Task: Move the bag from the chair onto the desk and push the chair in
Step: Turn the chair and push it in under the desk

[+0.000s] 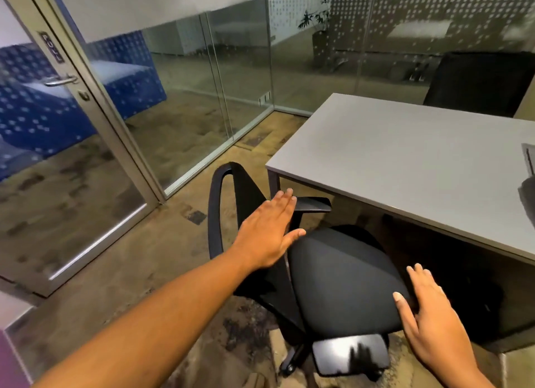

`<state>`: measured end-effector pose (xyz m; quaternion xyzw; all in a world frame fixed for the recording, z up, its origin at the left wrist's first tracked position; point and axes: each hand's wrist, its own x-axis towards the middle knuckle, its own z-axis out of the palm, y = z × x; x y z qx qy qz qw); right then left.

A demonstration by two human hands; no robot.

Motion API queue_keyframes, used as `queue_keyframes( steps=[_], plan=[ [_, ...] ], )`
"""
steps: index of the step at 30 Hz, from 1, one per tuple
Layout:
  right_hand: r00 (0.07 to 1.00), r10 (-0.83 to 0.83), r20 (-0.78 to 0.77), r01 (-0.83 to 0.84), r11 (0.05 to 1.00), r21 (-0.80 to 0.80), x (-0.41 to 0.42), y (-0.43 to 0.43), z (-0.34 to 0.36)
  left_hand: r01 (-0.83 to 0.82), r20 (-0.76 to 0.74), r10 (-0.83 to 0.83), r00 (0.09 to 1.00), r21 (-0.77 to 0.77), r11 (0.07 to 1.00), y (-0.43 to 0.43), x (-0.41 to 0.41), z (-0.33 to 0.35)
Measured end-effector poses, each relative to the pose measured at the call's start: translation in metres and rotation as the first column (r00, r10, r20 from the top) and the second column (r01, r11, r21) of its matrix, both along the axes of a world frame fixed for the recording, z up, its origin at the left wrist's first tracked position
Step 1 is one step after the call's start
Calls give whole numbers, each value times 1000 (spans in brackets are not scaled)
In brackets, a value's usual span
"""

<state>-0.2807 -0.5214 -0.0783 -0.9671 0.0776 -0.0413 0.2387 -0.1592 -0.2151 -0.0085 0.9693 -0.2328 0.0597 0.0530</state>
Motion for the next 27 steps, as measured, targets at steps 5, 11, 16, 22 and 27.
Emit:
queue_keyframes(
  steps=[5, 11, 16, 22, 27],
  plan=[
    [993, -113, -44, 116, 990, 76, 23, 90, -3, 80, 18, -81, 997, 27, 996, 86, 44, 2],
    [980, -186, -65, 193, 972, 131, 36, 175, 14, 183, 13, -186, 982, 129, 975, 160, 87, -6],
    [996, -86, -12, 87, 991, 104, 45, 215, 33, 156, 8, -157, 988, 82, 984, 189, 106, -13],
    [1000, 8, 20, -11, 986, 167, 55, 247, 47, 119, -30, -116, 993, 92, 989, 208, 105, -17],
    [998, 63, 5, -63, 980, 190, 61, 265, 54, 117, -16, -116, 993, 55, 992, 213, 108, -14]
  ],
)
